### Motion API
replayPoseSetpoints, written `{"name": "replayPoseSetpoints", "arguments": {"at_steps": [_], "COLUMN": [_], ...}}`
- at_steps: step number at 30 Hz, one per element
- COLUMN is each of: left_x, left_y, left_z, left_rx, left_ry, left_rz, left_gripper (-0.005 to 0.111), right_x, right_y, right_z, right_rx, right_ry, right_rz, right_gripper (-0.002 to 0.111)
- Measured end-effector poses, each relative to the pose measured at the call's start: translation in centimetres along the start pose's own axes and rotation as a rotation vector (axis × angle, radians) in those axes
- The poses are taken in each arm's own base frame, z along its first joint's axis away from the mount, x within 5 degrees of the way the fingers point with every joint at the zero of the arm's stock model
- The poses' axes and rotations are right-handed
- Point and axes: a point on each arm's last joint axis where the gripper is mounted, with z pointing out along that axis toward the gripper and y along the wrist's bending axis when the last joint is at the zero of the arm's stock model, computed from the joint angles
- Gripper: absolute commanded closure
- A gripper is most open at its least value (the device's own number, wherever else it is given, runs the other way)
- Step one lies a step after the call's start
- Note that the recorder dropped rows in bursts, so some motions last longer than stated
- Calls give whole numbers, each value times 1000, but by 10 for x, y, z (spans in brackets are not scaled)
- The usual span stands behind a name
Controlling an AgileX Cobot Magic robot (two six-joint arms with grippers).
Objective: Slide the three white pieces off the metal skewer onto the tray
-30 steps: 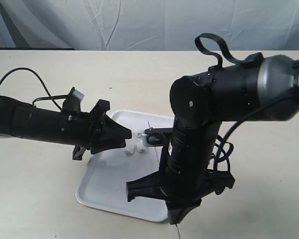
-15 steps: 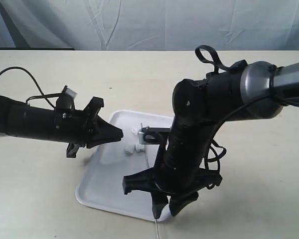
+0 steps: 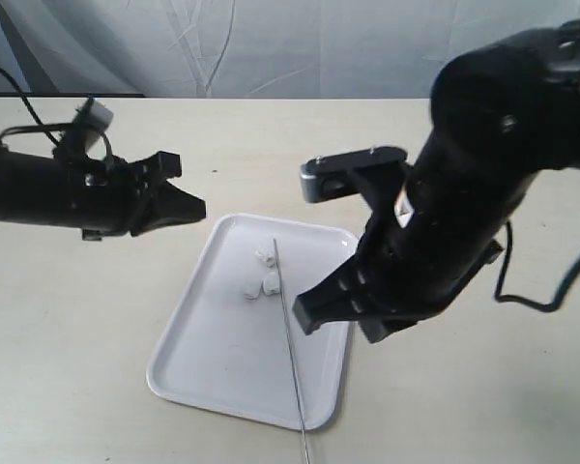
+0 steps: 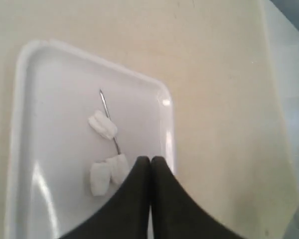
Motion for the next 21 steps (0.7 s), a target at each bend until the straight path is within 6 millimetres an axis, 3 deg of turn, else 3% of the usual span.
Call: {"name": "replayPoseSetpoints", "arguments": {"at_steps": [6, 10, 16, 21], "left_x": [-5, 6, 49, 99], "left_y": [-38, -63, -85, -82], "left_z": [-66, -115, -180, -220], "left_rx": [-234, -360, -475, -560], "left_ry": [-155, -267, -481, -603], "left_rz": [257, 383, 508, 504], "left_gripper": [107, 107, 107, 107], "right_x": [25, 41, 64, 86], "right_y": [-12, -16, -27, -35], "right_z": [-60, -91, -131, -153], "right_rx": [82, 79, 131, 97], "right_ry": [-177, -297, -535, -775], "right_rz": [-84, -102, -116, -76], "right_gripper": [109, 109, 109, 109]}}
